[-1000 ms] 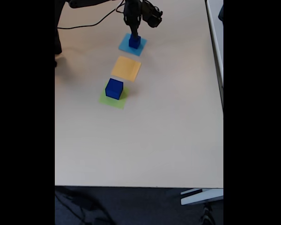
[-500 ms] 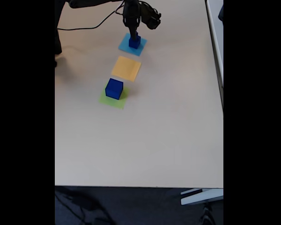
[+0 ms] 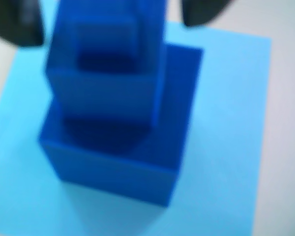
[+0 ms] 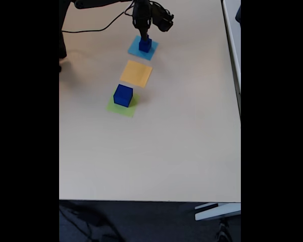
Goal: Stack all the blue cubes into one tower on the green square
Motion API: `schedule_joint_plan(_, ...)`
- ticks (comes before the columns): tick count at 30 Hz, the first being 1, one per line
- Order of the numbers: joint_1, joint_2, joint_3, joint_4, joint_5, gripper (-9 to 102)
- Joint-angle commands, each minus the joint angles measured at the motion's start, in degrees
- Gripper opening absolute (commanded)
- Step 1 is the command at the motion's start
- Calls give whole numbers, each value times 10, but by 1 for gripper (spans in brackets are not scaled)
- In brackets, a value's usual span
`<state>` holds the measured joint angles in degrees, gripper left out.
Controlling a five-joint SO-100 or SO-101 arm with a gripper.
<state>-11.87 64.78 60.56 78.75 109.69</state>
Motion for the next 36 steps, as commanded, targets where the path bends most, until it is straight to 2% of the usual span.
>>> schedule_joint_plan(1, 5, 32, -4, -6, -6, 9)
schedule_joint_plan(17, 10, 46, 11, -5, -12, 8)
schedule_joint_plan(27, 11, 51, 9, -2, -11, 2)
schedule_joint_plan(36, 21, 68, -3, 25, -31, 1)
